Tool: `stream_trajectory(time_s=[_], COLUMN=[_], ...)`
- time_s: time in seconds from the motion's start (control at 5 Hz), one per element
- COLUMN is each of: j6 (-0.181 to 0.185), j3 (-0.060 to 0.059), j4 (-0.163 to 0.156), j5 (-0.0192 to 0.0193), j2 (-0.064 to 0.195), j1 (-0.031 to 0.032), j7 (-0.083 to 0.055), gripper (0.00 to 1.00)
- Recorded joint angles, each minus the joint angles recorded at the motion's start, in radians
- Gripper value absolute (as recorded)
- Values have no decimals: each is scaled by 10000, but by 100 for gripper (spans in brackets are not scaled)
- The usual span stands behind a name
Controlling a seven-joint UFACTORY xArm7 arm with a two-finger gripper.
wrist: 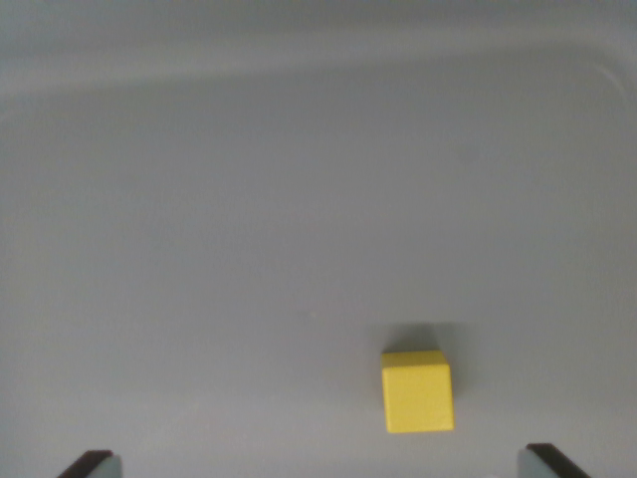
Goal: Pick yellow cube
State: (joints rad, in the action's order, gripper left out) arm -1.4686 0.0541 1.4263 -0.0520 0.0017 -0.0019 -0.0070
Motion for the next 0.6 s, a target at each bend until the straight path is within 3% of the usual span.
stream_trajectory(time_s=[0.2, 0.4, 0.6], j6=[349, 349, 729], j3=[45, 45, 93], j4=[-283, -283, -592], j5=[-38, -38, -78], j2=[97, 97, 204], j1=[-3, -3, -6], j7=[-150, -150, -314], gripper=[0, 0, 0])
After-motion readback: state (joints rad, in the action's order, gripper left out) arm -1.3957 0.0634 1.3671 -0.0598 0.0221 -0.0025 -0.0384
